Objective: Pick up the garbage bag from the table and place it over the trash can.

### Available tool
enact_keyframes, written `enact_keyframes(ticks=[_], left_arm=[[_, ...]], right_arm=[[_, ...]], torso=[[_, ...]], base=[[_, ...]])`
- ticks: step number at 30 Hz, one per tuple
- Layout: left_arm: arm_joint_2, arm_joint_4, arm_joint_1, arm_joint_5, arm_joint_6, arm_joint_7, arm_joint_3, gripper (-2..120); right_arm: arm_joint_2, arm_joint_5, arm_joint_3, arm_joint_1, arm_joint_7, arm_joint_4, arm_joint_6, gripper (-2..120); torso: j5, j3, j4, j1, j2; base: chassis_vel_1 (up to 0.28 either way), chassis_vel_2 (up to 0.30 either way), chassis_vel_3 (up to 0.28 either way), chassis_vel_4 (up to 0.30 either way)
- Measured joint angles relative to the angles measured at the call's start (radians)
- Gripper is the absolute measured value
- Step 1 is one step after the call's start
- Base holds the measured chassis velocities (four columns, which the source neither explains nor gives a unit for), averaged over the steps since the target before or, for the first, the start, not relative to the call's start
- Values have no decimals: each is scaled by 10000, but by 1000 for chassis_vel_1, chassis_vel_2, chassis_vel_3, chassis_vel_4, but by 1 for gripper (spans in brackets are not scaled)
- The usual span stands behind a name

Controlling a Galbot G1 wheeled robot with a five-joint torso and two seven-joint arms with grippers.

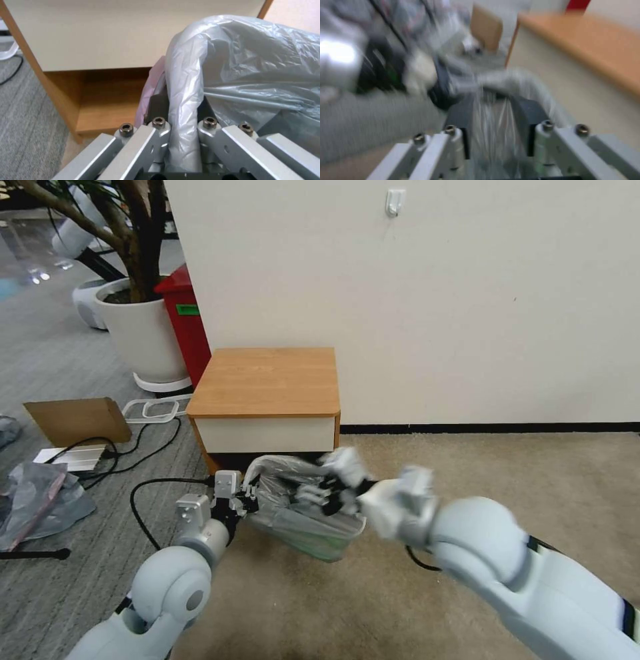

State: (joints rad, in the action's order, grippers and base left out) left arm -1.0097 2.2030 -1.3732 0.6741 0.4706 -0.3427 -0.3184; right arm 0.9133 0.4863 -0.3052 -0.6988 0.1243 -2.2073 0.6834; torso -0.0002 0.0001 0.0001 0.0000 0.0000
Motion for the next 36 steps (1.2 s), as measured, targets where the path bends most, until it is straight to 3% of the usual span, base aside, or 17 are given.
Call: enact_keyframes(ticks=[8,17,36], left_arm=[[-40,222,-383,-613,-244,375,-16,4],[-69,355,-314,-1087,-371,448,273,4],[-257,841,-515,-1707,-427,634,619,4]], right_arm=[[231,-726,-1242,975,-643,1098,344,0],[408,-797,-2276,1415,-1390,1597,317,0],[365,-1429,-2936,1811,-1547,3034,285,0]], torso=[[1,0,-2,0,0],[2,-1,-2,0,0],[2,-1,-2,0,0]], base=[[0,0,0,0],[0,0,0,0],[0,0,0,0]])
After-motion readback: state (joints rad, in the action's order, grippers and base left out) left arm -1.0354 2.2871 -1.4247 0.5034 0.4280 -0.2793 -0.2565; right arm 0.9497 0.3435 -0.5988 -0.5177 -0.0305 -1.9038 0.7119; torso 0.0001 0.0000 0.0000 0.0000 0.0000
